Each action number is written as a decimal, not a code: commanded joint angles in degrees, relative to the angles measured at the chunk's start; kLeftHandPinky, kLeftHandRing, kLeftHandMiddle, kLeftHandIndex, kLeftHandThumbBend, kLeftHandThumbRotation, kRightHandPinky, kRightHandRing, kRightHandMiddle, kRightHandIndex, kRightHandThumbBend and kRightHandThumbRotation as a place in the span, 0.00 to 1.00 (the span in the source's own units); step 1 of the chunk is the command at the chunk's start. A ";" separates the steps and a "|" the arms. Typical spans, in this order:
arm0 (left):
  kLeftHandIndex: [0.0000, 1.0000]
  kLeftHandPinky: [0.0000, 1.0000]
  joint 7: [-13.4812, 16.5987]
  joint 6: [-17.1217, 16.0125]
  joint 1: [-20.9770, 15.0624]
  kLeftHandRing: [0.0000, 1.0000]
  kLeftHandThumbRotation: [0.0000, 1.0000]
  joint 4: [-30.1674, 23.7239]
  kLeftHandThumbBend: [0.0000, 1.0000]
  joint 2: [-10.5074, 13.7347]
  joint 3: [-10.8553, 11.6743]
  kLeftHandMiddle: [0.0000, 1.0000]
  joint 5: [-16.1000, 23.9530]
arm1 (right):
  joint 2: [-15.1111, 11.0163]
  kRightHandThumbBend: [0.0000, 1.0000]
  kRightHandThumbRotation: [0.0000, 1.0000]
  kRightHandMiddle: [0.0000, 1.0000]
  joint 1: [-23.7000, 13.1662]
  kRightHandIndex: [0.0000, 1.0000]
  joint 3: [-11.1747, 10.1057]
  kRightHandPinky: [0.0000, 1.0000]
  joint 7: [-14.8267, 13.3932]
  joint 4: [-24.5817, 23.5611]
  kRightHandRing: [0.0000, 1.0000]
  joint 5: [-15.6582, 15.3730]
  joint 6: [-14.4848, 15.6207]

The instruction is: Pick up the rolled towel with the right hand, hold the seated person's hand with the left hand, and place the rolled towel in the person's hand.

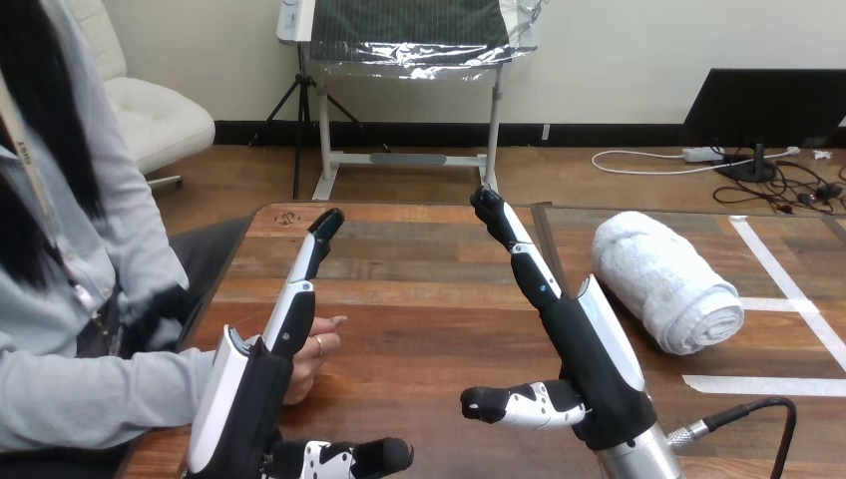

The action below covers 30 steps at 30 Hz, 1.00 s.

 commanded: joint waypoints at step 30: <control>1.00 0.93 3.98 3.16 -0.15 0.93 0.83 -6.09 1.00 0.04 2.78 0.99 5.43 | -2.11 1.00 0.69 1.00 -5.83 1.00 -2.56 1.00 1.56 -2.35 1.00 2.05 -0.63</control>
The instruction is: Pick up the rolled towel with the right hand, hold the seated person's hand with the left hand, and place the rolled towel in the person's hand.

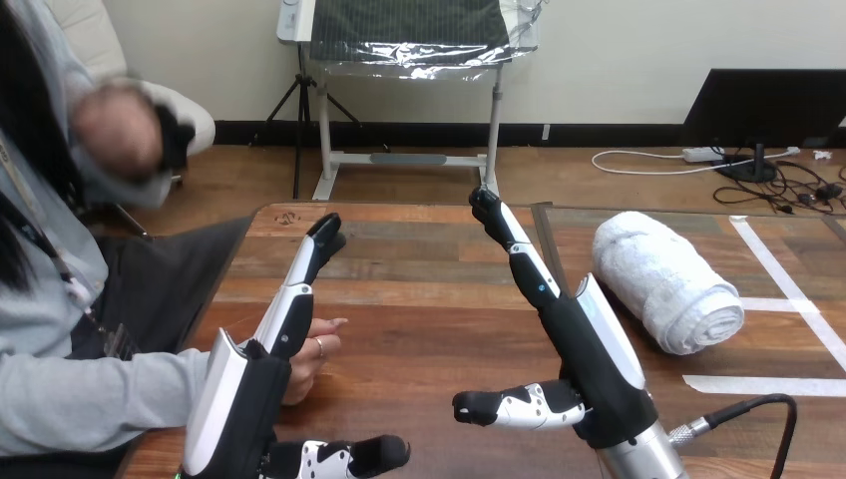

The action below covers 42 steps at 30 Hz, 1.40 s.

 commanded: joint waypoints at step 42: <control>1.00 1.00 -0.18 -0.06 -2.17 0.96 0.75 -1.76 1.00 0.56 -1.87 1.00 -3.65 | -11.94 1.00 0.71 0.93 -23.12 0.93 -9.04 0.89 -4.15 -2.51 0.95 2.38 21.74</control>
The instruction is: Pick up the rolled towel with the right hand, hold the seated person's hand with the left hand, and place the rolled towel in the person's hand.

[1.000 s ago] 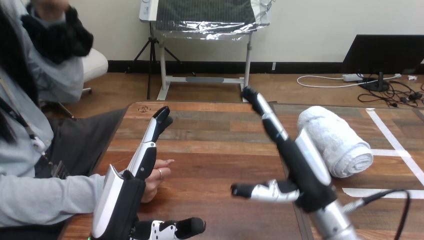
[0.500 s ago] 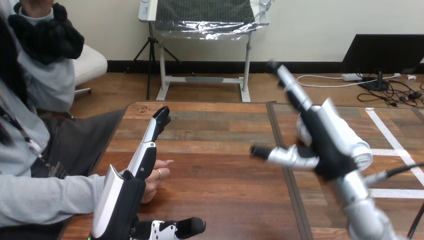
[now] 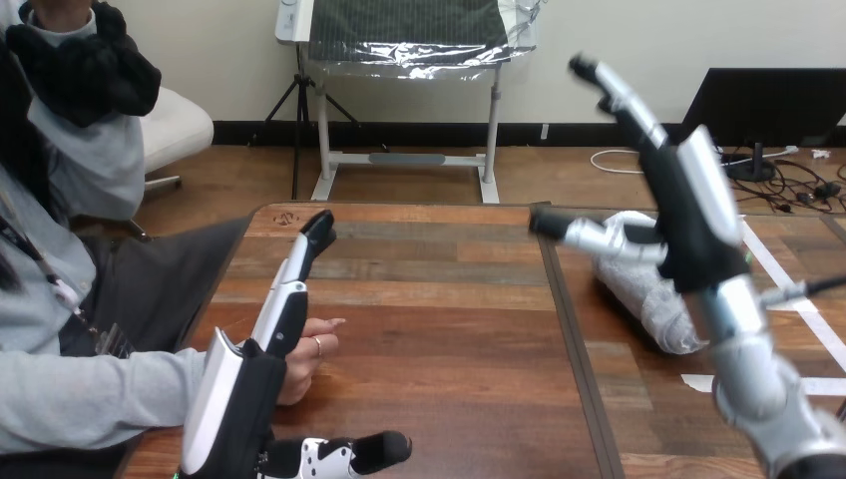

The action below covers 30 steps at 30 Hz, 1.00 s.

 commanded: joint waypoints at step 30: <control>1.00 1.00 0.06 -0.72 -2.02 0.97 0.68 -2.07 1.00 0.73 -0.64 1.00 -0.87 | -5.62 1.00 0.54 0.92 -22.87 0.94 0.19 0.82 -0.80 12.09 0.93 1.23 24.66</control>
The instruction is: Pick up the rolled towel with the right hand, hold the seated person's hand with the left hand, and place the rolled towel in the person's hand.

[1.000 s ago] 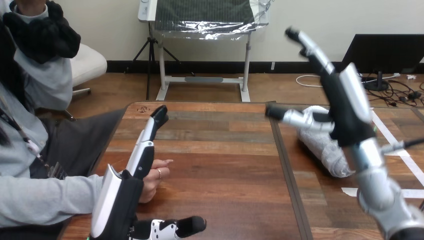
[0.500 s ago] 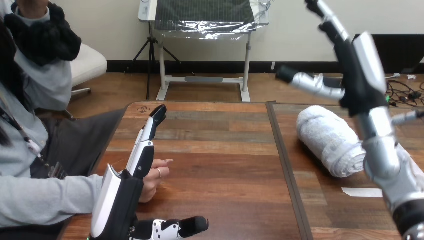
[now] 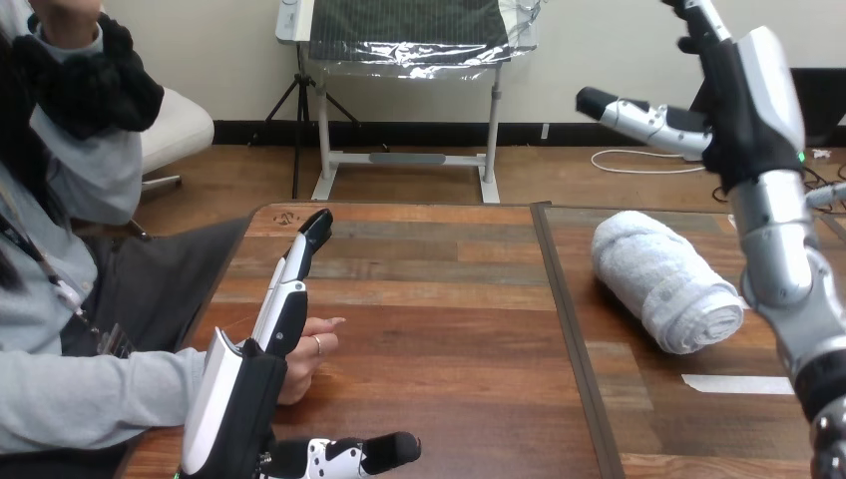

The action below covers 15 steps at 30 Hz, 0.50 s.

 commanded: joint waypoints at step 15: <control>1.00 1.00 -0.19 -0.87 -1.75 0.96 0.67 -2.32 1.00 0.43 -1.11 1.00 -1.49 | -1.19 1.00 0.47 0.91 -12.79 0.90 1.28 0.79 2.49 10.97 0.90 0.29 13.07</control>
